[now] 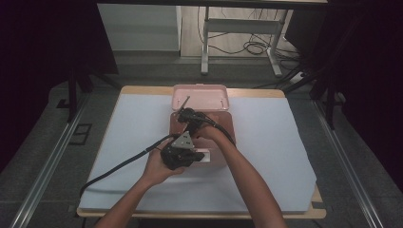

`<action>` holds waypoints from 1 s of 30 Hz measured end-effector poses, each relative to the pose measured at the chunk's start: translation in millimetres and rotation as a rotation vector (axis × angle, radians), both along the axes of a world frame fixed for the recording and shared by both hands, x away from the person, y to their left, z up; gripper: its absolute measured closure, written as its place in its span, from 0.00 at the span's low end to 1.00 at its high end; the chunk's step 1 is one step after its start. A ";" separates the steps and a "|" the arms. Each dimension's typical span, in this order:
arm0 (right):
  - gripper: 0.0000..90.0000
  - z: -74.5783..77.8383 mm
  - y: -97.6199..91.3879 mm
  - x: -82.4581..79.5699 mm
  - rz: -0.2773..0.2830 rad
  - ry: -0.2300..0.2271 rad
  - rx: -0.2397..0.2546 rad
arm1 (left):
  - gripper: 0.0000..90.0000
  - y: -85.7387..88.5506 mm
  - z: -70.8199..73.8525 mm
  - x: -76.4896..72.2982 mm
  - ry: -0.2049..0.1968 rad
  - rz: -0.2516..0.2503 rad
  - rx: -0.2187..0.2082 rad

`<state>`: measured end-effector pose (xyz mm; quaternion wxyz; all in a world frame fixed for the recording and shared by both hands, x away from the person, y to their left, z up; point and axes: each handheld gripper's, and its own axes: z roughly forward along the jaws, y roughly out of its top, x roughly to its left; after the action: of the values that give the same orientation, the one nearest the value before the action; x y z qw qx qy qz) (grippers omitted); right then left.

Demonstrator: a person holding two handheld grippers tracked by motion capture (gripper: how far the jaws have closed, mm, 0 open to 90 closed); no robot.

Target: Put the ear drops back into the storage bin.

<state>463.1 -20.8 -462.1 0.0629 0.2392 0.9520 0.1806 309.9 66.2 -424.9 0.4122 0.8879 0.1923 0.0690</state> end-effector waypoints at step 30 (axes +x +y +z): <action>0.53 46.4 -31.6 -18.6 -0.040 -0.066 0.105 | 1.00 -0.6 -0.3 0.1 0.005 0.005 -0.014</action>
<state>444.5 -52.3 -415.7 0.0850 0.2551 0.9336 0.2367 310.0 65.6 -425.3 0.4177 0.8847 0.1960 0.0663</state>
